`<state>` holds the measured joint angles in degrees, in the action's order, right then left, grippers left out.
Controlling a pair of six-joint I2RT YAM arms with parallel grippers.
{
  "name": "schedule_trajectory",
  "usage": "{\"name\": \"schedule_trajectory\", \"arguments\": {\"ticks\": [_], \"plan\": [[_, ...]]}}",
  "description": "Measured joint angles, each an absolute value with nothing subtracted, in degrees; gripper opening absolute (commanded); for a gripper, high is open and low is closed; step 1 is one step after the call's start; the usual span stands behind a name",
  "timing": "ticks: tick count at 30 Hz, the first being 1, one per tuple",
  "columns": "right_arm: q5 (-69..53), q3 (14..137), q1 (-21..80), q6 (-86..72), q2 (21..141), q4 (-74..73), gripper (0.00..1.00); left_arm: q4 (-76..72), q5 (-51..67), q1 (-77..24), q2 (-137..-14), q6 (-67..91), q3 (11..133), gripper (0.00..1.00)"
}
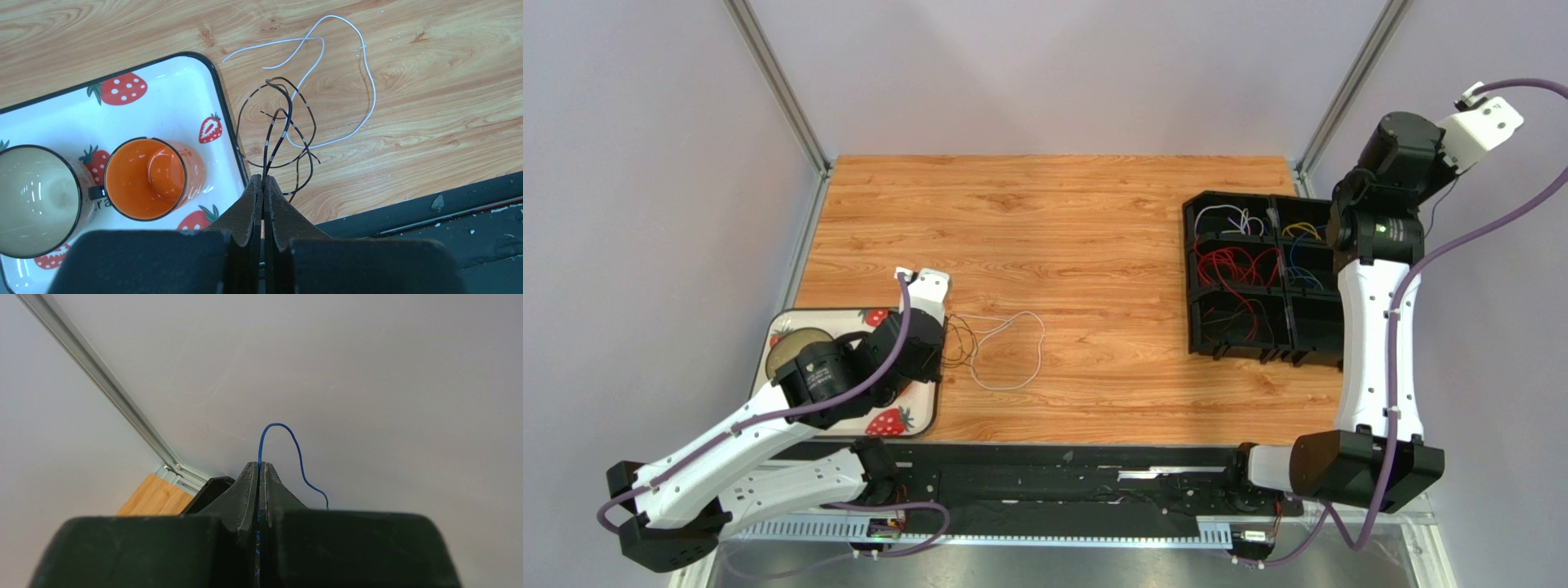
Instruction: Untangle the cables
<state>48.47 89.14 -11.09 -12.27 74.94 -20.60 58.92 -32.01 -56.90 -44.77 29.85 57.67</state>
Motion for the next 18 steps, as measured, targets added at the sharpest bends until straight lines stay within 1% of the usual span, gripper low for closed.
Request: {"name": "schedule_trajectory", "arguments": {"ticks": [9, 18], "plan": [[48.36, 84.44, -12.71, -15.25, 71.29, -20.95, 0.00, 58.92, -31.97, -56.90, -44.97, 29.85, 57.67, 0.00], [46.00, 83.26, -13.34, -17.96, 77.17, -22.63, 0.00, 58.92, -31.97, -56.90, -44.95, 29.85, 57.67, 0.00]]}}
